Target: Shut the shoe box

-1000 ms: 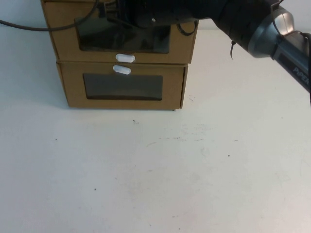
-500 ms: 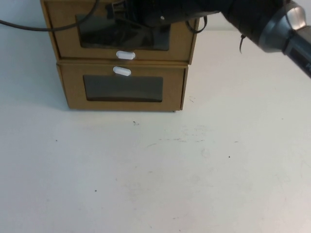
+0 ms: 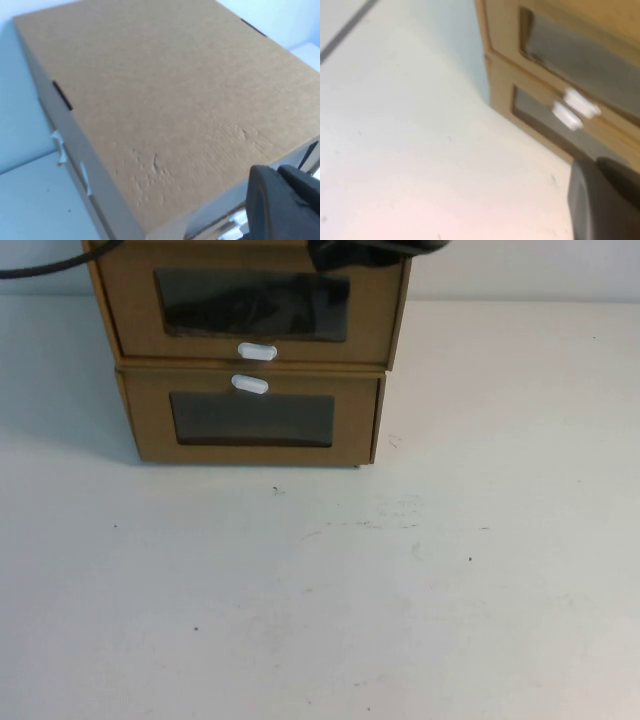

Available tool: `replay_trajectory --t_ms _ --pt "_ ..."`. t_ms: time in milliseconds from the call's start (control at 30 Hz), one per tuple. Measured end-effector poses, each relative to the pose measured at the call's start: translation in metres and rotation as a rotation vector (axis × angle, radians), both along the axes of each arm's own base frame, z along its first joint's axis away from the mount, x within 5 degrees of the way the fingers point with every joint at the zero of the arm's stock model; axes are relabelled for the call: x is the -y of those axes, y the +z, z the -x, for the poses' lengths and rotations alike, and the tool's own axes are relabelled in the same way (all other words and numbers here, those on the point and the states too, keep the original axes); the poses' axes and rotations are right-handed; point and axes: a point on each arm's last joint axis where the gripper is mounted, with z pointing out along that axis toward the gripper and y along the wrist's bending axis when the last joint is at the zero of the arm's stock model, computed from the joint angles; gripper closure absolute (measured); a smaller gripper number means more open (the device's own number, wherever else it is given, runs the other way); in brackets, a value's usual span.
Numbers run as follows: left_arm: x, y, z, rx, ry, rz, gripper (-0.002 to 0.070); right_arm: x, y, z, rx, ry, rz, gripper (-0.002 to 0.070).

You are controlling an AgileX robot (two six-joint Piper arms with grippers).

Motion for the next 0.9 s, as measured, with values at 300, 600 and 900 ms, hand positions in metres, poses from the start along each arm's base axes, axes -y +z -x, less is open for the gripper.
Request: replay_trajectory --t_ms 300,600,900 --pt "-0.003 -0.020 0.079 0.084 0.040 0.025 0.0680 0.069 0.011 0.082 0.026 -0.143 0.033 0.0687" --pt "-0.007 -0.068 0.212 0.269 0.075 0.078 0.0680 0.153 -0.039 0.201 0.060 -0.251 -0.053 0.0687" --pt "-0.017 -0.135 0.314 0.556 0.175 0.145 0.0680 0.202 -0.111 0.273 0.133 -0.308 -0.235 0.0687"
